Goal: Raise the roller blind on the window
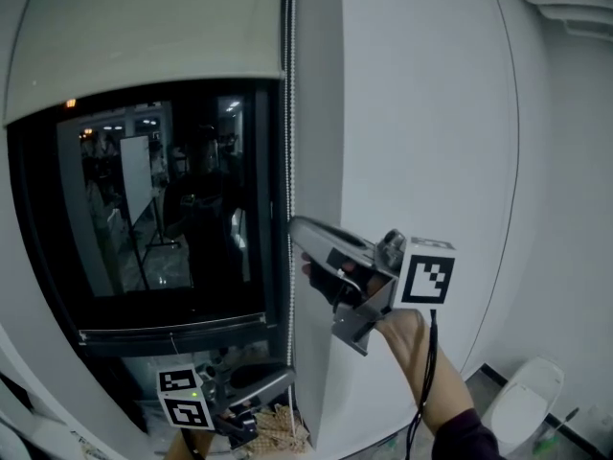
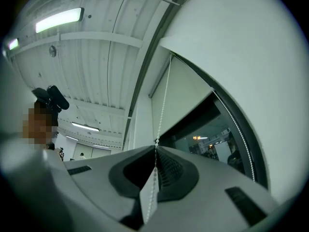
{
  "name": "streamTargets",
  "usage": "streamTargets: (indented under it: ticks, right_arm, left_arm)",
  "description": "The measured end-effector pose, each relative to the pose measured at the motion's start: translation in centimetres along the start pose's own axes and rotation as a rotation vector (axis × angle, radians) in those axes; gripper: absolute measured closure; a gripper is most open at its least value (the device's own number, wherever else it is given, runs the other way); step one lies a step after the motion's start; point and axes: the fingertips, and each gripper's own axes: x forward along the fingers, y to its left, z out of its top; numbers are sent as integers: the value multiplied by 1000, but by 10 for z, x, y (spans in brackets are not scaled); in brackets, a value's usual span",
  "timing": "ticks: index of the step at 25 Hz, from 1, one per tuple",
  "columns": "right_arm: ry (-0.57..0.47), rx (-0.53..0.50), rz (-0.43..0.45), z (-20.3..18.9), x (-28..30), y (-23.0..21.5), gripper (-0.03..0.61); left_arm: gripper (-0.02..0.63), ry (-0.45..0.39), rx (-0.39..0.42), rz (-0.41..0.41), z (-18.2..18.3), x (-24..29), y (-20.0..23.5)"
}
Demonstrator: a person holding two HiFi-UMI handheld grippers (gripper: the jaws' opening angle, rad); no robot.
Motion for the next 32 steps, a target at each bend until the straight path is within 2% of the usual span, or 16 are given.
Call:
streamTargets:
  ticks: [3,10,14,17,21,25,28,30,32]
  right_arm:
    - [32,-41,-25,-10,-8,1,561]
    - [170,-111,-50,-101,-33,7,561]
    - [188,-93,-53,-134,-51,15,561]
    - [197,-64,-52,-153,-62,17,561]
    - [202,-57,-53,-163,-68,19,561]
    - [193,-68,-44,-159,-73,24,561]
    - [183,-98,-69,-155,-77,20,560]
    - [197,-140,-113,-158,-82,10,560]
    - [189,-144,-159,-160,-91,0,560]
  left_arm:
    - [598,-52,-18,12,11,-8,7]
    - [598,-123,41,29,64,-18,15]
    - [595,-130,106,8,100,-3,7]
    - [545,-118,149,-16,124,17,-2]
    - [541,-74,187,-33,131,37,-11]
    - [545,-28,213,11,120,46,-9]
    - [595,-46,180,22,118,44,-3]
    - [600,-66,175,68,122,38,10]
    - [600,-72,195,163,128,28,34]
